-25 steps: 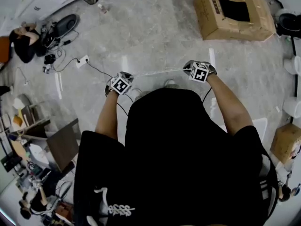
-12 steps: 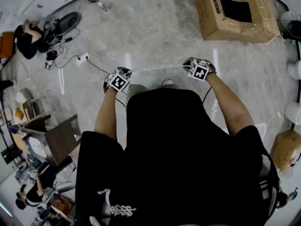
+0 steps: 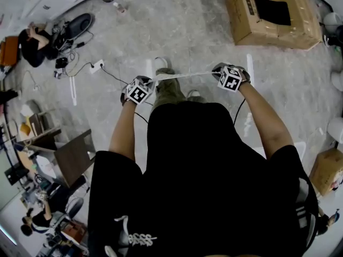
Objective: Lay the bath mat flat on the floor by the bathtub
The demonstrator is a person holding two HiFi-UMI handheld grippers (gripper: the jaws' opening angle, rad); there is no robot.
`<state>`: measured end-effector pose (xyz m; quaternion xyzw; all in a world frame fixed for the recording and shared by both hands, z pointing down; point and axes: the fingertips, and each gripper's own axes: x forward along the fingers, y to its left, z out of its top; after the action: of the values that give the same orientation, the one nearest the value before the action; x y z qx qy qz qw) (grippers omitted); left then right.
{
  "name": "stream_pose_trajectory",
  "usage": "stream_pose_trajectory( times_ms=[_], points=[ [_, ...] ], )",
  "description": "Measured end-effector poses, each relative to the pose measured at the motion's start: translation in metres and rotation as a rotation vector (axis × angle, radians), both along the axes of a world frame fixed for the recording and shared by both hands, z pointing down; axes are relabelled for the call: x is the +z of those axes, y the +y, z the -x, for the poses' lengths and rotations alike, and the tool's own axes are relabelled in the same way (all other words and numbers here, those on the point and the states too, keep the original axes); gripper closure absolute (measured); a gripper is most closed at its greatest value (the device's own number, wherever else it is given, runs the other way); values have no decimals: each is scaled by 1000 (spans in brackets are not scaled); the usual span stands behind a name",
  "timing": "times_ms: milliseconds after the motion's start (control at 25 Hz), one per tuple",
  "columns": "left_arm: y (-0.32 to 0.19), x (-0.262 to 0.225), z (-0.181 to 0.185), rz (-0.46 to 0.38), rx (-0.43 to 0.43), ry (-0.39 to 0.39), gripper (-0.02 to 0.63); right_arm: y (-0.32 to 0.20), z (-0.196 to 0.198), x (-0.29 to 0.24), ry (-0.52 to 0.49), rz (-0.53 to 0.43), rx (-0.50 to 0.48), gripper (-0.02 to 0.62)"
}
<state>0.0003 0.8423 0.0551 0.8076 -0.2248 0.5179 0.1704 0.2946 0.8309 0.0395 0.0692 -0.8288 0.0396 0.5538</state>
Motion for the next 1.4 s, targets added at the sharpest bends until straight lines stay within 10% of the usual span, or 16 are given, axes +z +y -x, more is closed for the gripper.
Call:
stream_pose_trajectory(
  times_ms=[840, 1400],
  points=[
    [-202, 40, 24, 76, 18, 98, 577, -194, 26, 30, 74, 78, 244, 566],
    [-314, 37, 74, 138, 8, 158, 577, -299, 77, 15, 119, 108, 224, 566]
  ],
)
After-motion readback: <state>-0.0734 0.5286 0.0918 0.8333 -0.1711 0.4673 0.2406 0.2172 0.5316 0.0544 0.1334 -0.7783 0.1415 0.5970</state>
